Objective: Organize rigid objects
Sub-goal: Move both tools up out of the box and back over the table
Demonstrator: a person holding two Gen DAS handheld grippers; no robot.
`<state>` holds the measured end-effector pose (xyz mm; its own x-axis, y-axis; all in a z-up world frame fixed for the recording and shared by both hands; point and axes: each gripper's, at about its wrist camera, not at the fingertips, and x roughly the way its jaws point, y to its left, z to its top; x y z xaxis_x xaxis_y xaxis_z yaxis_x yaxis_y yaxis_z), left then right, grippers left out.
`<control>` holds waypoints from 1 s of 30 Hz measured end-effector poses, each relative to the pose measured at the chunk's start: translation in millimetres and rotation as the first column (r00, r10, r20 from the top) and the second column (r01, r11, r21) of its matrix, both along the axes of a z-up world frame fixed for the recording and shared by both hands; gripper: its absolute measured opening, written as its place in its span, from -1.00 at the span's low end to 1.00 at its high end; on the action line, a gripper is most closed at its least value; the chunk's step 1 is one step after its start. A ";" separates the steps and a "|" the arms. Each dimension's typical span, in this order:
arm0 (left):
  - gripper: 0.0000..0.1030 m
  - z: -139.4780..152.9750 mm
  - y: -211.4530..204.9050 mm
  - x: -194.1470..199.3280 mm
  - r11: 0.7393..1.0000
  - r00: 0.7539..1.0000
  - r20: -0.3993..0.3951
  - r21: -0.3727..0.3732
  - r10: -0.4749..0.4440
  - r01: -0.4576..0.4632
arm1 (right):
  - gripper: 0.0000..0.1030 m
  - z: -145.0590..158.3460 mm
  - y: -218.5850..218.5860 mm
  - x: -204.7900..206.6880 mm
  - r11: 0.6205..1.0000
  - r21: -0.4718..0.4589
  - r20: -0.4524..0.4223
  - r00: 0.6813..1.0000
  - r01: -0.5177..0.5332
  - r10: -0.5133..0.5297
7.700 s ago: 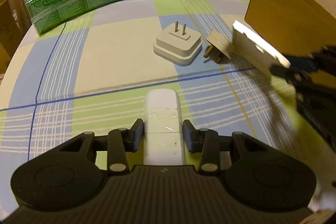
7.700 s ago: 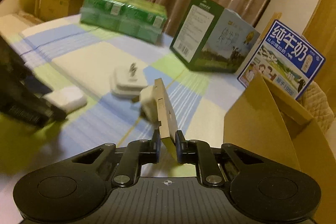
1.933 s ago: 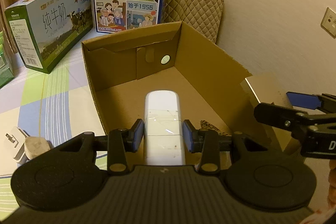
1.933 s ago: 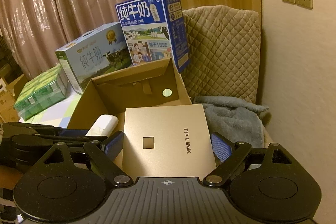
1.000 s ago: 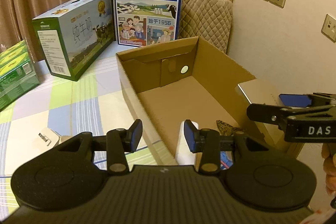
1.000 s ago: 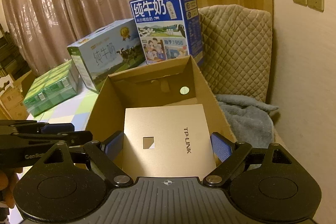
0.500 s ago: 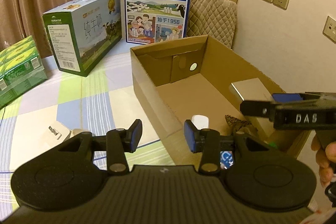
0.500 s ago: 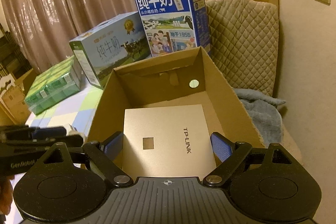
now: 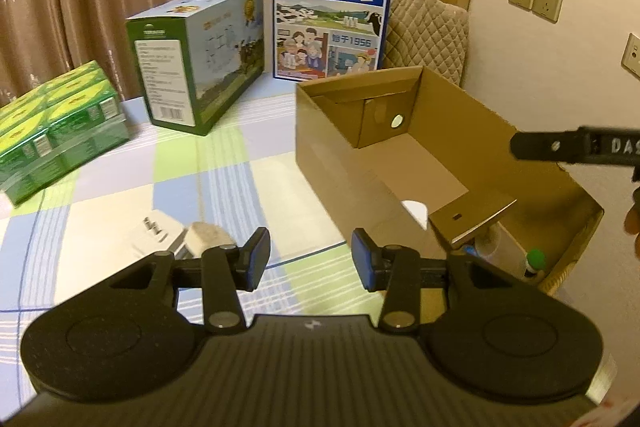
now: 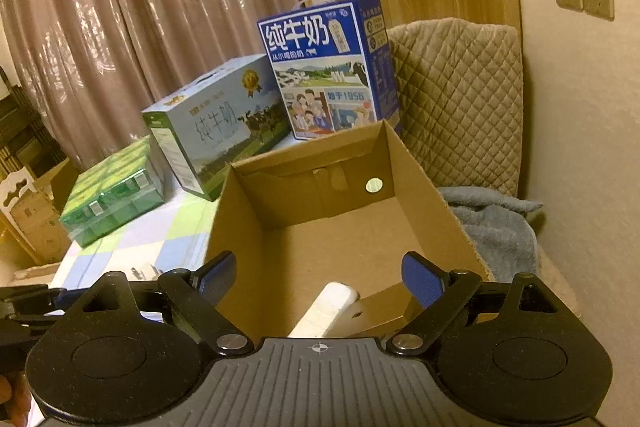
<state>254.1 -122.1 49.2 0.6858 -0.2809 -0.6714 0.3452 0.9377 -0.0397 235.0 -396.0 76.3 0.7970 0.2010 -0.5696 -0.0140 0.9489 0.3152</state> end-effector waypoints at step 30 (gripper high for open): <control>-0.11 -0.2 174.7 -87.3 0.970 0.971 -0.014 0.034 0.240 -0.240 | 0.69 30.8 159.6 -58.4 0.964 -0.035 0.071 0.962 -0.263 0.265</control>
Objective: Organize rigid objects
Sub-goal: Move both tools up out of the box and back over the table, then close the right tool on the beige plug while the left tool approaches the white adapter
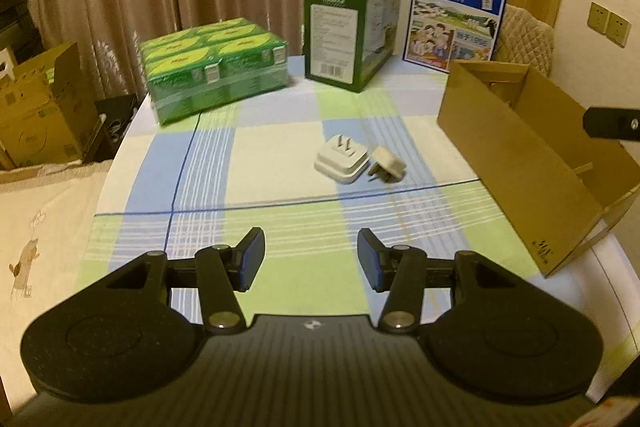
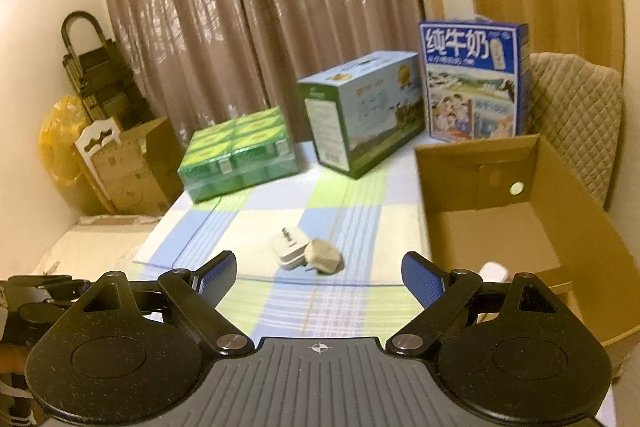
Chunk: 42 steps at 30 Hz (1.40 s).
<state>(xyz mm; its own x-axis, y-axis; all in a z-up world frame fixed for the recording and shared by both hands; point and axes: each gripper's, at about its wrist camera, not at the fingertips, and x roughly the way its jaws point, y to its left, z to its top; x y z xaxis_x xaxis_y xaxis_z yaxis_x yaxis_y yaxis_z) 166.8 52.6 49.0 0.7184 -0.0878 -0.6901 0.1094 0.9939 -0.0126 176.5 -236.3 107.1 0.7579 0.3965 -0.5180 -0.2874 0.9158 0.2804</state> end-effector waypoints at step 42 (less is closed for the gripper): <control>0.61 -88.5 15.7 138.3 1.000 1.000 -0.022 -0.005 0.014 -0.014 | 0.68 -142.4 57.8 129.0 0.998 0.041 -0.065 0.997 0.040 -0.037</control>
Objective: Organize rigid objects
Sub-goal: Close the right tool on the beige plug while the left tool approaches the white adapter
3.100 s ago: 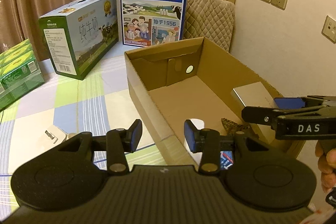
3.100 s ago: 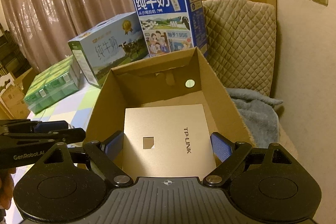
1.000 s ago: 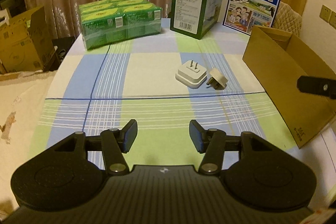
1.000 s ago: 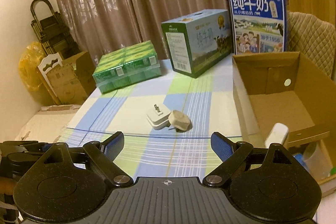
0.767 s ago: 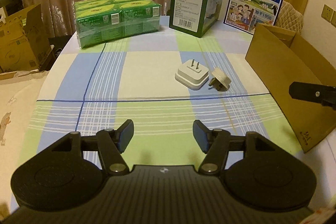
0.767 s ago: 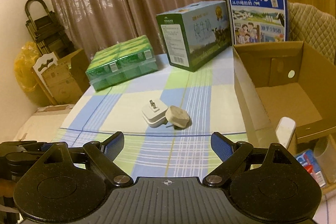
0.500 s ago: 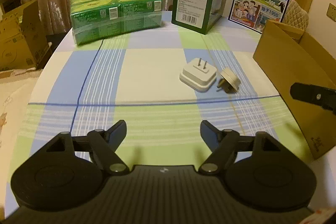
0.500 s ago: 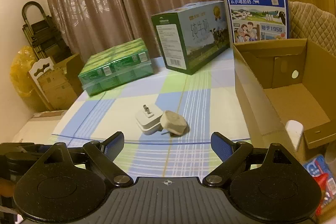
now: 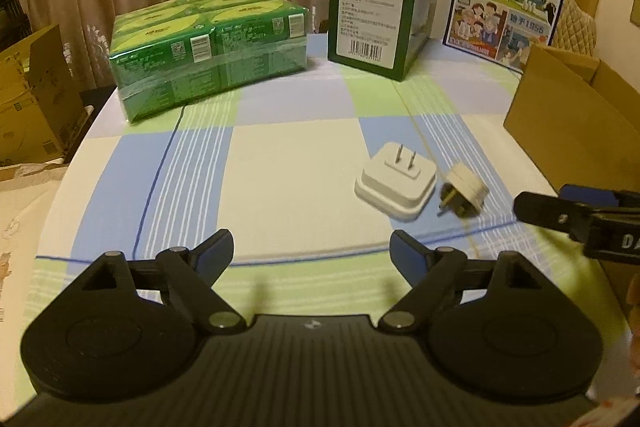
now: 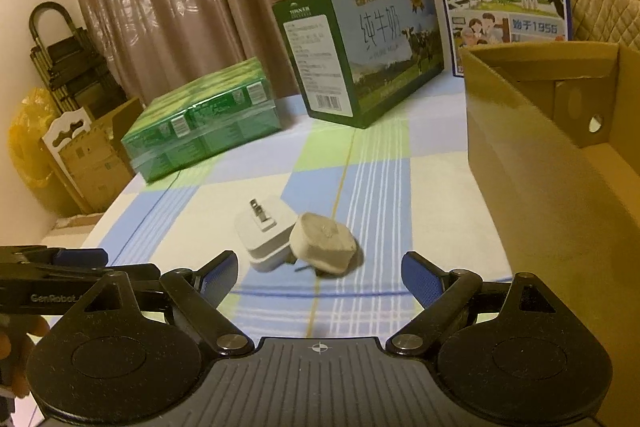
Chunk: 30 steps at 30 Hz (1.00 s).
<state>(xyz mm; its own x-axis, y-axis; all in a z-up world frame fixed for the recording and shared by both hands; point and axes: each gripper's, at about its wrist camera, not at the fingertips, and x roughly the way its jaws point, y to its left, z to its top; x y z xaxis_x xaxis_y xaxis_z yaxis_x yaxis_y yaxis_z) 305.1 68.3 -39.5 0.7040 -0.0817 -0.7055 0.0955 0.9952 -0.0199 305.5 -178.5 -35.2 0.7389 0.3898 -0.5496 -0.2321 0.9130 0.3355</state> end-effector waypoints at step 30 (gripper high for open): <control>0.69 -24.0 -6.5 40.6 0.998 0.998 0.055 -0.039 -0.039 0.041 | 0.04 -46.6 7.8 68.5 0.996 0.081 -0.072 0.997 -0.028 0.033</control>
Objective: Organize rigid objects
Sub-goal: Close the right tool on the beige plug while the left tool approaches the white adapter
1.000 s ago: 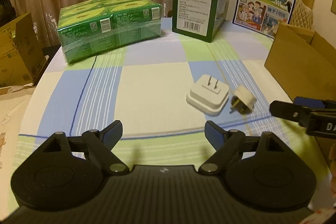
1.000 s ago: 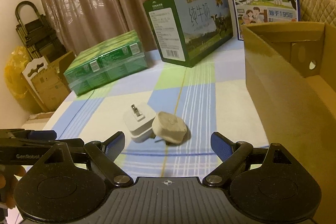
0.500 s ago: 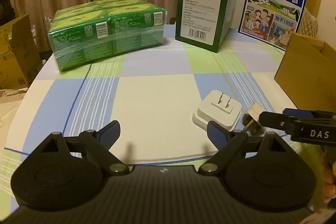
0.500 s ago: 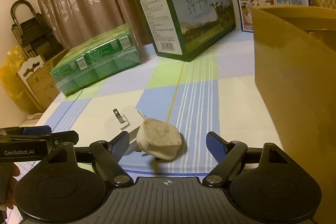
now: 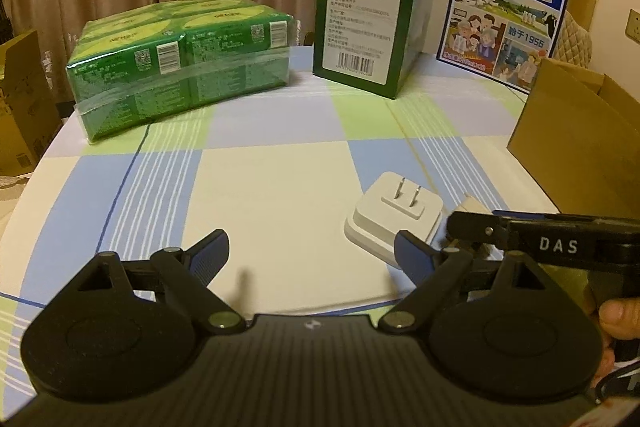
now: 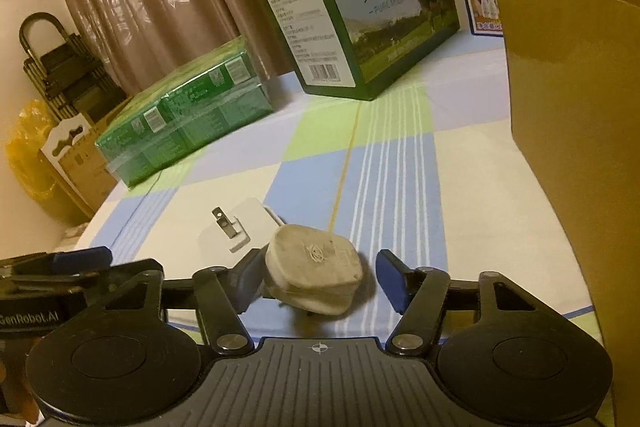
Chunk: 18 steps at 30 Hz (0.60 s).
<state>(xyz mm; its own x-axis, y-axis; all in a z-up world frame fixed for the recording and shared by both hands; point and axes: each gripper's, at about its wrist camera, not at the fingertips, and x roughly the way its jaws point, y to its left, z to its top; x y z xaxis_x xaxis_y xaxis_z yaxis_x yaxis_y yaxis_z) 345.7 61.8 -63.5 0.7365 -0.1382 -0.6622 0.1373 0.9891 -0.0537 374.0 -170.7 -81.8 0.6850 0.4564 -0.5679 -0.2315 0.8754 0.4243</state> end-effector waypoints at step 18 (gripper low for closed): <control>0.68 -14.6 -35.9 22.4 0.973 0.975 0.023 0.073 -0.223 0.220 | -0.03 23.6 -11.8 -30.5 0.963 -0.257 0.059 0.996 0.084 -0.071</control>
